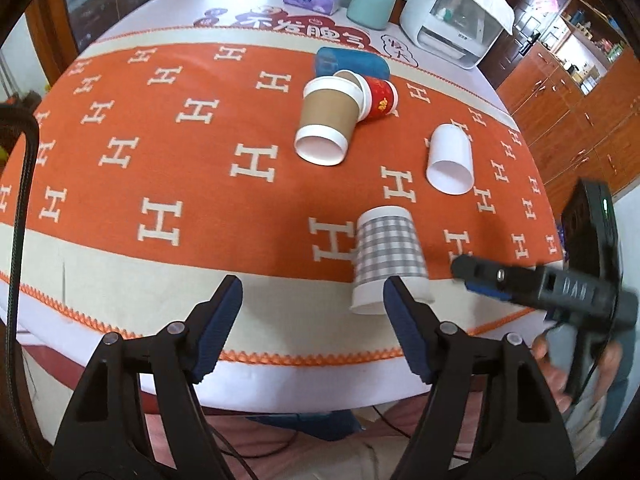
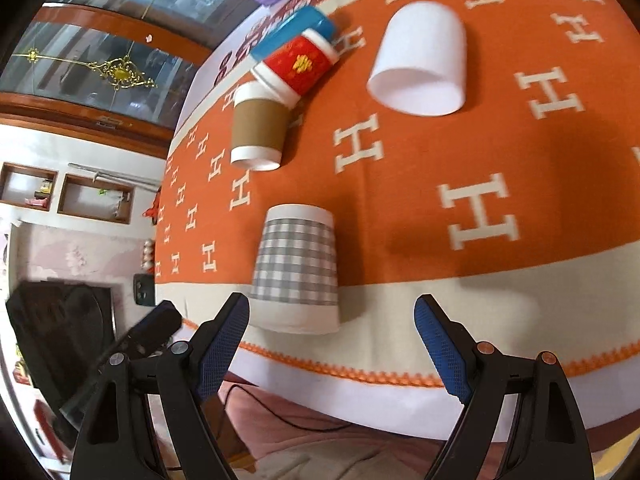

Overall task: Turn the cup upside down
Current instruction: 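Lift the grey-checked cup with the right tool and rotate it, then lower the grey-checked cup mouth-down onto the cloth and open the right tool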

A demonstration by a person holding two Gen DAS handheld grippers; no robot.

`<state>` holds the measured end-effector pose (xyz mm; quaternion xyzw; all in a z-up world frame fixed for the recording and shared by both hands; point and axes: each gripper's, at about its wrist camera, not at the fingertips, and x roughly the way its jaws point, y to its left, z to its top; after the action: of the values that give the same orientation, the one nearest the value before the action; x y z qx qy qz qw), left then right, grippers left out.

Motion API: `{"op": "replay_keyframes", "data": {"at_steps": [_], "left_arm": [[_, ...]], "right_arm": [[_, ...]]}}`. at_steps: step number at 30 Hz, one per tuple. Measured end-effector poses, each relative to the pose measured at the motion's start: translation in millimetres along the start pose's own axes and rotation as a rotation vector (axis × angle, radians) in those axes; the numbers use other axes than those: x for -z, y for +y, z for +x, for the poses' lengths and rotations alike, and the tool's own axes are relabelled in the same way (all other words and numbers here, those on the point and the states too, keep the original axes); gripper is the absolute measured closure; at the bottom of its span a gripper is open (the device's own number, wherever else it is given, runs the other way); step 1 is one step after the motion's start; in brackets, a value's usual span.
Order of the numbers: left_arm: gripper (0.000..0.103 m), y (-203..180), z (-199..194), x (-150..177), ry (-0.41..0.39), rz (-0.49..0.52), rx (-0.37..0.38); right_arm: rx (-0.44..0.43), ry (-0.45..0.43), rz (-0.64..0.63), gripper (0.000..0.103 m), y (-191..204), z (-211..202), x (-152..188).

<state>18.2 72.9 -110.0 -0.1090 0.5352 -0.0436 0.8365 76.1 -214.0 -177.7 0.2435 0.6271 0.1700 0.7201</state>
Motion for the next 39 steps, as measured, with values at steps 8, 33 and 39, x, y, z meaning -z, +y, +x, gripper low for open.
{"op": "replay_keyframes", "data": {"at_steps": [8,33,39], "left_arm": [[0.044,11,19,7,0.018,0.02,0.005],[0.049,38,35,8,-0.014,0.017,0.009],[0.049,39,34,9,-0.086,-0.021,-0.028]], "right_arm": [[0.019,0.064,-0.037,0.017,27,25,-16],[0.071,0.085,-0.186,0.042,72,79,-21],[0.118,-0.251,-0.377,0.042,86,54,7]]}}
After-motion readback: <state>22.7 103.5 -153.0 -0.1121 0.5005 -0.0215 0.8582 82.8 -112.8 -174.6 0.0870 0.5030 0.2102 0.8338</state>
